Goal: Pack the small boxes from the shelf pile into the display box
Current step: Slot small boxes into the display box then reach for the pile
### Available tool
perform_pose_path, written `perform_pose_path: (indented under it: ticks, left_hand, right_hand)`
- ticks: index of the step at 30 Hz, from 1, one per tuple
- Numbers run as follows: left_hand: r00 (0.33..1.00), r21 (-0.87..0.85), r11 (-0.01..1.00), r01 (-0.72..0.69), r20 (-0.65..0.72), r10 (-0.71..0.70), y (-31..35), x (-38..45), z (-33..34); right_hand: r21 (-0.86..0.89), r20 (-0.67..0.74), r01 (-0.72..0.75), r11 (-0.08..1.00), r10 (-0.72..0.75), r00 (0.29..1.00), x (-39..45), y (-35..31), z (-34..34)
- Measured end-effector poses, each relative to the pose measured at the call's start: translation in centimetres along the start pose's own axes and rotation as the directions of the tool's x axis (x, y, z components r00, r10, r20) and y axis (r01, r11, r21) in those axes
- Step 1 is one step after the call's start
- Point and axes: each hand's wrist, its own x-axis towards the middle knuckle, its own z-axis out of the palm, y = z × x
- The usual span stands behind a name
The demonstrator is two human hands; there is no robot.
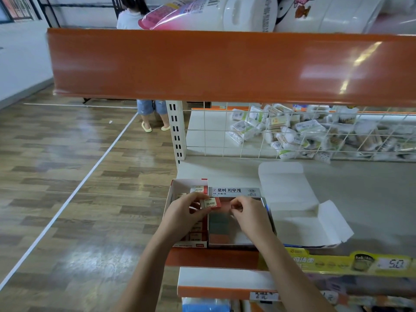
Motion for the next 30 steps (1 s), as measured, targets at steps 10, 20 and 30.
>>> perform_pose_path:
  ticks: [10, 20, 30]
  left_hand:
    - [1.0, -0.018, 1.0, 0.002, -0.004, -0.002, -0.1, -0.1, 0.0]
    - [1.0, -0.001, 1.0, 0.002, 0.01, -0.002, -0.2, -0.1, -0.1]
    - [1.0, -0.003, 1.0, 0.006, 0.019, -0.006, -0.1, -0.1, -0.1]
  right_hand:
    - [0.071, 0.0, -0.018, 0.997, 0.018, 1.0, 0.1, 0.4, 0.5]
    - [0.114, -0.036, 0.099, 0.989, -0.096, 0.995, 0.0, -0.7, 0.3]
    - [0.194, 0.02, 0.051, 0.98, -0.055, 0.998, 0.2, -0.2, 0.5]
